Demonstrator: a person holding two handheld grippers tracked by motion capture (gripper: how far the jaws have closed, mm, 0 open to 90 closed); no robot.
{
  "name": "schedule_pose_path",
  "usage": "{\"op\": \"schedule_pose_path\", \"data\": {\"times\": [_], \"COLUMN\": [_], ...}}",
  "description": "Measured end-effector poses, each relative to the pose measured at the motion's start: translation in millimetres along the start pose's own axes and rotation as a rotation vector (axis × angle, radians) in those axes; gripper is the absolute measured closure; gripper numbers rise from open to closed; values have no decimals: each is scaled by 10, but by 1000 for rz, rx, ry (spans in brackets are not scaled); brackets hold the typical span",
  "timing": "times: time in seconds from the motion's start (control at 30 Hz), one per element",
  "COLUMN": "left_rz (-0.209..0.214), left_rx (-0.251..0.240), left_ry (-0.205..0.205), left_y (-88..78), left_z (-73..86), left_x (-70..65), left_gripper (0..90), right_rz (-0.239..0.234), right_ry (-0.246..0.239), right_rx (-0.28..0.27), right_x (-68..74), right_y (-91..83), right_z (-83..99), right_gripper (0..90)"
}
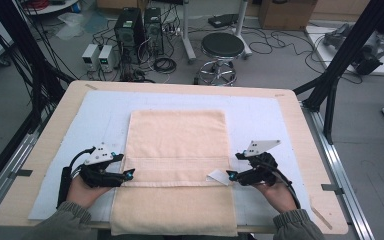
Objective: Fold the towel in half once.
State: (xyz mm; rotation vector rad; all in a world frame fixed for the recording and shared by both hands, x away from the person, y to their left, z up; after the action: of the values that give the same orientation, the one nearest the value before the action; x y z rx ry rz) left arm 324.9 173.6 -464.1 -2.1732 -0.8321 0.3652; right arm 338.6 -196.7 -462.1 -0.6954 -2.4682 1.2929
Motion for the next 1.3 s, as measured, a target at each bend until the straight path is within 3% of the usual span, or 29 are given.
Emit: {"op": "schedule_pose_path", "data": {"times": [0.37, 0.57, 0.77, 0.9, 1.0, 1.3], "left_rz": [24, 39, 49, 47, 44, 34], "left_rx": [41, 74, 75, 71, 74, 72], "left_ry": [24, 53, 47, 48, 53, 56], "left_y": [94, 160, 188, 188, 188, 180], "left_z": [157, 179, 188, 182, 180, 163], "left_x": [-83, -143, -135, -133, -126, -123], "left_gripper": [457, 559, 669, 732, 793, 846], "right_rz": [-31, -39, -66, -61, -62, -56], "right_ry": [-72, -75, -65, -77, -67, -66], "right_rx": [86, 81, 70, 68, 67, 73], "right_x": [143, 168, 185, 175, 165, 162], "right_y": [269, 299, 299, 296, 299, 288], "right_z": [77, 61, 72, 66, 66, 64], "right_gripper": [414, 549, 653, 746, 774, 833]}}
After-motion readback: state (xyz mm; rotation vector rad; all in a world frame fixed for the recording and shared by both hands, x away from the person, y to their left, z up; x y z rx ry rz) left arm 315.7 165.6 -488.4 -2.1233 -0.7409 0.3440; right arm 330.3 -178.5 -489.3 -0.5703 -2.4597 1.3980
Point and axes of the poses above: each handheld gripper's, and its own axes: y roughly forward along the jaws, z roughly out of its underside, x roughly to its left, the point moved 8 cm from there along y, roughly forward along the jaws, and after that the axes turned 13 degrees about x, right-handed, at the moved point
